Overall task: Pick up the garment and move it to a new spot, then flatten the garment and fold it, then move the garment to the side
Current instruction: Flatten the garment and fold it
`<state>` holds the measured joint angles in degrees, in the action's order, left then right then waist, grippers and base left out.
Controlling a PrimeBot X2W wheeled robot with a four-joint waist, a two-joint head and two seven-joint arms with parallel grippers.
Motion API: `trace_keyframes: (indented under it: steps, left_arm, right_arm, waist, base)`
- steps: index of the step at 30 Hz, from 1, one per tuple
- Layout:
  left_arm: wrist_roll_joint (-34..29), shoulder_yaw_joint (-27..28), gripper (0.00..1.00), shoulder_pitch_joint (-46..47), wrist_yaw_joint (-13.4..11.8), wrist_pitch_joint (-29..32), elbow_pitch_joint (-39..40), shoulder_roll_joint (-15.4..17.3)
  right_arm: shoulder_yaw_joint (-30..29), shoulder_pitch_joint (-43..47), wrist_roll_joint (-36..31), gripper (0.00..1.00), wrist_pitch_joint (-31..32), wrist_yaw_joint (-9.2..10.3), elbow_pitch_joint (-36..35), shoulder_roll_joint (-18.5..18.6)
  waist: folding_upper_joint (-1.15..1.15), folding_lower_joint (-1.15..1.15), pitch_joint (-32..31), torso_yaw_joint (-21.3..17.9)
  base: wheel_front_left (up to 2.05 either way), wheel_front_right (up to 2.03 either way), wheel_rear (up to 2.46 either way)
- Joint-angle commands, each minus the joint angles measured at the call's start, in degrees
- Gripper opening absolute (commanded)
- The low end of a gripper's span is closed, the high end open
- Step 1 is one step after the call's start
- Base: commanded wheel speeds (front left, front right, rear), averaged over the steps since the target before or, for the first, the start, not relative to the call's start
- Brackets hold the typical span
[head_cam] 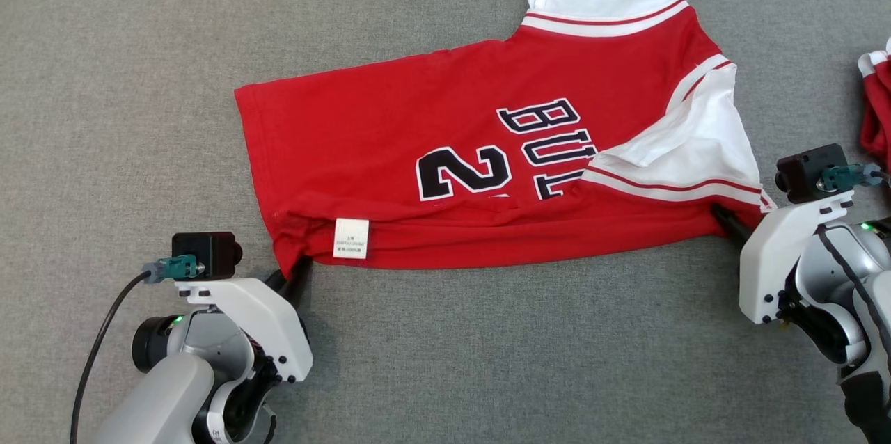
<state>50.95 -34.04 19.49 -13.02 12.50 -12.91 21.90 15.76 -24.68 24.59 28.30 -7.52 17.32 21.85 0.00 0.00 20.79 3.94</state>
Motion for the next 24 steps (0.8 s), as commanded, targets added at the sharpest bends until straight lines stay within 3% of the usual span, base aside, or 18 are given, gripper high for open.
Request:
trace_keyframes:
  steps: [1, 11, 15, 20, 24]
  left_arm:
    - [0.8, -1.3, 0.0, -1.0, 0.8, 0.9, -1.7, -0.6]
    - [4.1, 1.6, 0.0, -3.0, 3.8, 3.6, 3.9, 5.9]
    - [5.8, 2.5, 0.0, -5.6, 3.9, 5.0, 7.3, 8.2]
    - [7.4, 2.9, 0.0, -9.2, 3.5, 5.8, 10.6, 9.9]
    - [9.0, 3.4, 0.0, -14.1, 2.2, 5.4, 12.2, 10.9]
  right_arm:
    - [0.4, 0.8, 0.9, 0.0, 0.7, 0.09, 2.0, 0.4]
    - [-2.5, 3.0, 6.3, 0.0, 1.8, 0.1, -3.1, 4.6]
    - [-3.8, 6.6, 7.6, 0.0, 3.7, 0.11, -7.5, 5.9]
    - [-6.2, 11.8, 8.5, 0.0, 4.5, 0.1, -12.2, 5.1]
    - [-9.5, 20.2, 7.5, 0.0, 4.8, 0.09, -18.1, 1.8]
  waist:
    - [0.0, 0.0, -0.3, 0.0]
    - [0.0, 0.0, -5.3, -1.3]
    - [0.0, 0.0, -7.3, -2.1]
    - [0.0, 0.0, -8.8, -2.5]
    - [0.0, 0.0, -9.0, -2.8]
  base:
    - [0.0, 0.0, 0.0]
    - [0.0, 0.0, 0.0]
    - [0.0, 0.0, 0.0]
    - [0.0, 0.0, 0.0]
    - [0.0, 0.0, 0.0]
